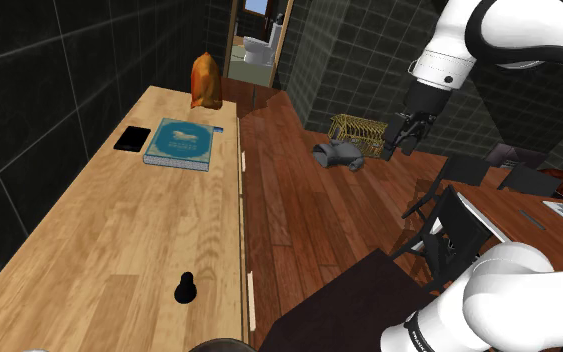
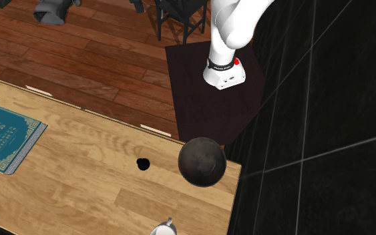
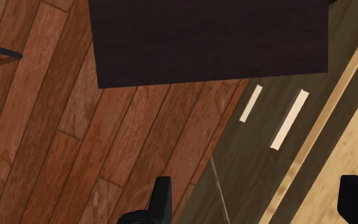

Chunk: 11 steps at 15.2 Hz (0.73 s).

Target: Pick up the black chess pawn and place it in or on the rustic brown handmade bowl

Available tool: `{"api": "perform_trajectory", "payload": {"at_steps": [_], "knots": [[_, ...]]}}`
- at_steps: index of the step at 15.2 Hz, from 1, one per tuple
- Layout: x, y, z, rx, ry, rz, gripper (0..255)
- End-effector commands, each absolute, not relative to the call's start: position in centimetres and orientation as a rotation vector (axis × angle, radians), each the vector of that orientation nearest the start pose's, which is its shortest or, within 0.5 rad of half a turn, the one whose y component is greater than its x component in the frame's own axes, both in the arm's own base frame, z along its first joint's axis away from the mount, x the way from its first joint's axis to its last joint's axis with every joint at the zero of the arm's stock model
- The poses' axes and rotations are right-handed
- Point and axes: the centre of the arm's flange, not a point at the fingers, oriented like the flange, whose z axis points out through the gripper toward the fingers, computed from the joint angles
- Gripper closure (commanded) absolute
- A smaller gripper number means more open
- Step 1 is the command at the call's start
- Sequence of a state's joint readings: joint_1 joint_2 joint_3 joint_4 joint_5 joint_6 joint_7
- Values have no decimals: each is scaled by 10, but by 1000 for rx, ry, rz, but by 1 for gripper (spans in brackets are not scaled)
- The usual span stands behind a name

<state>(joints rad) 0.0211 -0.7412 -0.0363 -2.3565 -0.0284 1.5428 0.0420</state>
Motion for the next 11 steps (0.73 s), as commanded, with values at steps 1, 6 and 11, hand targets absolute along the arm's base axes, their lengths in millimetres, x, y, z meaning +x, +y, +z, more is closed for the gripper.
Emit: {"api": "perform_trajectory", "payload": {"at_steps": [1, 6, 11], "knots": [[315, -11, 574, -3144, 73, 114, 0], [331, 43, 537, -3153, 45, 111, 0], [346, 97, 500, -3162, 17, 108, 0]]}}
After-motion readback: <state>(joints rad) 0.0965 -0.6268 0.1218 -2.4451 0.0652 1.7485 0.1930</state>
